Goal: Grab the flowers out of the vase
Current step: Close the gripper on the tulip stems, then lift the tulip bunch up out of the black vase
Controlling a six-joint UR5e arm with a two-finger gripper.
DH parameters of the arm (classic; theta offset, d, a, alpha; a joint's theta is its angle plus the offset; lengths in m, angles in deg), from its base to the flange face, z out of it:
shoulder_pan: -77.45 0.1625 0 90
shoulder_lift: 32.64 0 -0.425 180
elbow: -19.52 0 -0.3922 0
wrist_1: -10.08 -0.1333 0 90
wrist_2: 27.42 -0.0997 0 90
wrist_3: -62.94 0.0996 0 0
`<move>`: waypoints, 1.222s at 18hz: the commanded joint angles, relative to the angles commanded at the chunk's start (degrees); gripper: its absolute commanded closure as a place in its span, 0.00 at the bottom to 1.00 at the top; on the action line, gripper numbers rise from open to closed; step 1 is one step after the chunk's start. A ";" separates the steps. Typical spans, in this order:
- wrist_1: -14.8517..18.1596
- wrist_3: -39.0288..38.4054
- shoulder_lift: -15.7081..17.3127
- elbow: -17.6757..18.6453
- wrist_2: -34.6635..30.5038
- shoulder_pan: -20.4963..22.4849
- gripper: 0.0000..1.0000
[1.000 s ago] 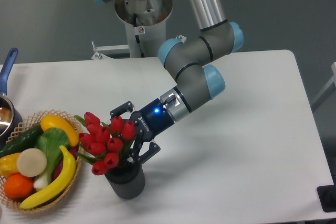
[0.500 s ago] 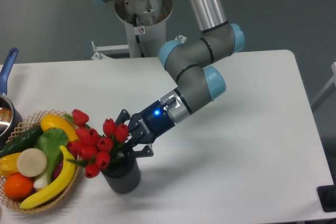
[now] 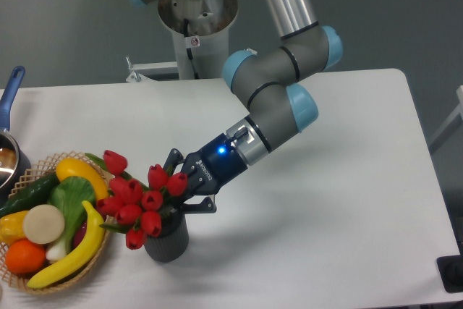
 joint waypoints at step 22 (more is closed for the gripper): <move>0.00 -20.47 1.24 -10.01 5.36 0.88 0.79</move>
